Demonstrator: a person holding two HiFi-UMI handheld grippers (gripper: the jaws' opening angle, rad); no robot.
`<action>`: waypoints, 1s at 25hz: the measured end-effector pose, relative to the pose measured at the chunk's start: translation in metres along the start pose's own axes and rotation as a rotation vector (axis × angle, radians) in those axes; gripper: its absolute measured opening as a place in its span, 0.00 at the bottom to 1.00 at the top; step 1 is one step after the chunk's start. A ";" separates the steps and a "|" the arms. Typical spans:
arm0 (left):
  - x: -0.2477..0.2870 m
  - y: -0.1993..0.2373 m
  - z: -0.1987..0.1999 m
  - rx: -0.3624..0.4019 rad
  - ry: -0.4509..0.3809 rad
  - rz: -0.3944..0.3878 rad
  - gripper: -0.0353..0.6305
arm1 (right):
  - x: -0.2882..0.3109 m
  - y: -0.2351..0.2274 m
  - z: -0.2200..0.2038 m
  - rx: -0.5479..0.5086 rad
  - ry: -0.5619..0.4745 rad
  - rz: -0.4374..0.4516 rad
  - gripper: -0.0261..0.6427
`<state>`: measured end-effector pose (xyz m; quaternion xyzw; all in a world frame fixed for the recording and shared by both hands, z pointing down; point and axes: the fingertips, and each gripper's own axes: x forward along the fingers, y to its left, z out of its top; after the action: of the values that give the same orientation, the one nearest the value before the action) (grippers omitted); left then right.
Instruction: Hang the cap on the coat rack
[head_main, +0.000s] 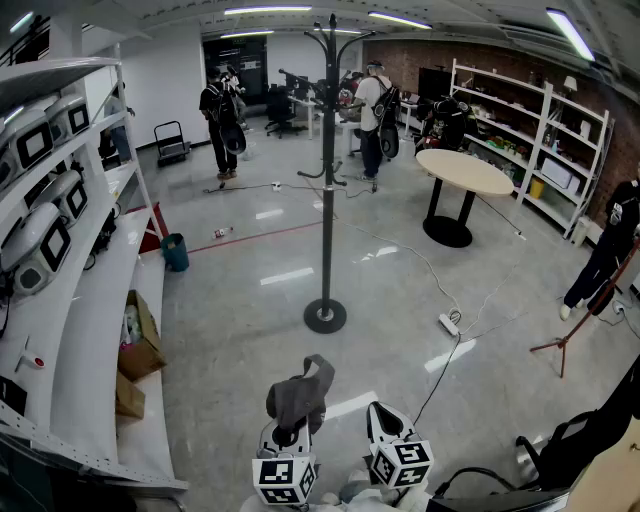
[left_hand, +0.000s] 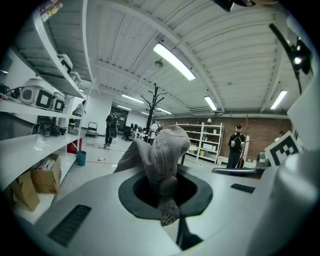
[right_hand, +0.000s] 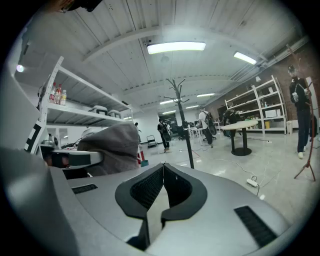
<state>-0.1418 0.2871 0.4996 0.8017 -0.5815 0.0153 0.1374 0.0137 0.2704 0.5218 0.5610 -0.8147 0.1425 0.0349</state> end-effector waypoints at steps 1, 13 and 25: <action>0.002 0.001 0.001 0.002 0.000 -0.002 0.08 | 0.002 0.000 0.000 0.001 0.000 -0.002 0.06; 0.043 0.008 0.007 0.013 0.012 -0.014 0.08 | 0.037 -0.019 0.006 0.012 -0.001 -0.014 0.06; 0.114 0.004 0.022 0.024 0.015 -0.010 0.08 | 0.091 -0.058 0.031 0.009 -0.007 0.006 0.06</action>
<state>-0.1122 0.1748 0.5002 0.8059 -0.5764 0.0275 0.1323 0.0364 0.1607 0.5233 0.5593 -0.8158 0.1445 0.0292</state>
